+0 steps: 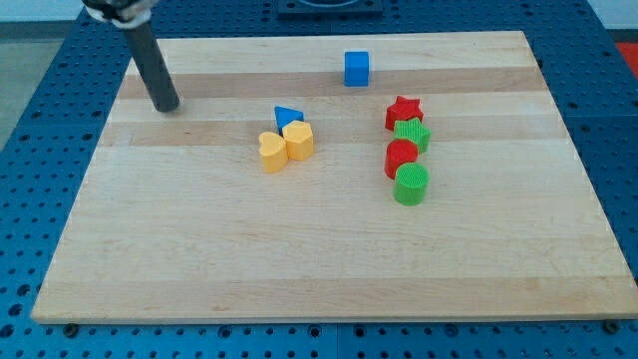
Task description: Move your arm towards yellow hexagon
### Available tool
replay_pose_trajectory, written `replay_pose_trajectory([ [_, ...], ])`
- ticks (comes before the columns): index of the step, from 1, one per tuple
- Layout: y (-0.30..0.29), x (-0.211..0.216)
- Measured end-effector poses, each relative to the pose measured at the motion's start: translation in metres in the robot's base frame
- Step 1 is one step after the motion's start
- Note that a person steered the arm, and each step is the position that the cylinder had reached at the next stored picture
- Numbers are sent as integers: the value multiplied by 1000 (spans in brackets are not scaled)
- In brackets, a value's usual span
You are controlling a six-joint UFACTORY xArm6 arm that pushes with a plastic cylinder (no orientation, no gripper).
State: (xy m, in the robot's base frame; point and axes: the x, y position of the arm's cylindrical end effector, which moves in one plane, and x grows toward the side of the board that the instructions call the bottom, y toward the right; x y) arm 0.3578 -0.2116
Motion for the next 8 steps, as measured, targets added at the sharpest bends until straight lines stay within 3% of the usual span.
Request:
replay_pose_trajectory([
  [1,27,45],
  [2,25,56],
  [6,-28,56],
  [8,-8,127],
])
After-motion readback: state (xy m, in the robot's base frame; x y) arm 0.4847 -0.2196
